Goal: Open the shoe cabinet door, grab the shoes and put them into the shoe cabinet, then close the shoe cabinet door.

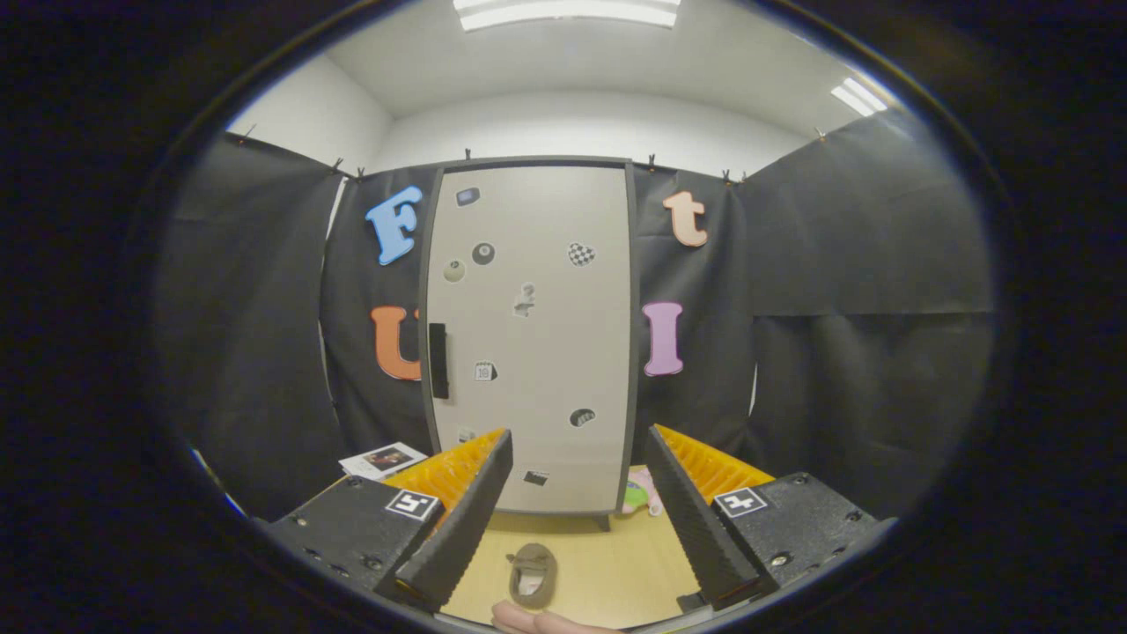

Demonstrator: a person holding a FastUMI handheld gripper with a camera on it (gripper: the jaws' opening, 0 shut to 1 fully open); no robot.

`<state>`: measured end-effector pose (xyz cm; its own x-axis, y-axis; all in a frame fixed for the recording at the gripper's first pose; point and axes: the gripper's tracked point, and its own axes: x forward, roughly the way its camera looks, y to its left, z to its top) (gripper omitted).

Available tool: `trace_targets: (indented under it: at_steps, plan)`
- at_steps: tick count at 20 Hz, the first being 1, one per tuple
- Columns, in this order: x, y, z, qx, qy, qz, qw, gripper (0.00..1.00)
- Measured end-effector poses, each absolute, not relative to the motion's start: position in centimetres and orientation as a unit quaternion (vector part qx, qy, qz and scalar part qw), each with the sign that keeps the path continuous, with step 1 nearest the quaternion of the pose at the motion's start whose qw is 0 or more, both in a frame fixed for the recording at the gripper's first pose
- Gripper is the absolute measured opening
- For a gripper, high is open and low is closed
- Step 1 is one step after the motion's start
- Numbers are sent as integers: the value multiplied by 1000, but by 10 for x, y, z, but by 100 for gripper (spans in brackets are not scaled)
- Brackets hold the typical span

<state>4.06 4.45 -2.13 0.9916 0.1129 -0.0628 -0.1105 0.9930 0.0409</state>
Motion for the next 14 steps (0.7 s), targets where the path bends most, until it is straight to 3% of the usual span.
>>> trace_targets:
  at_steps: [14]
  plan:
    - [141,156,-33,70,61,134,987,99]
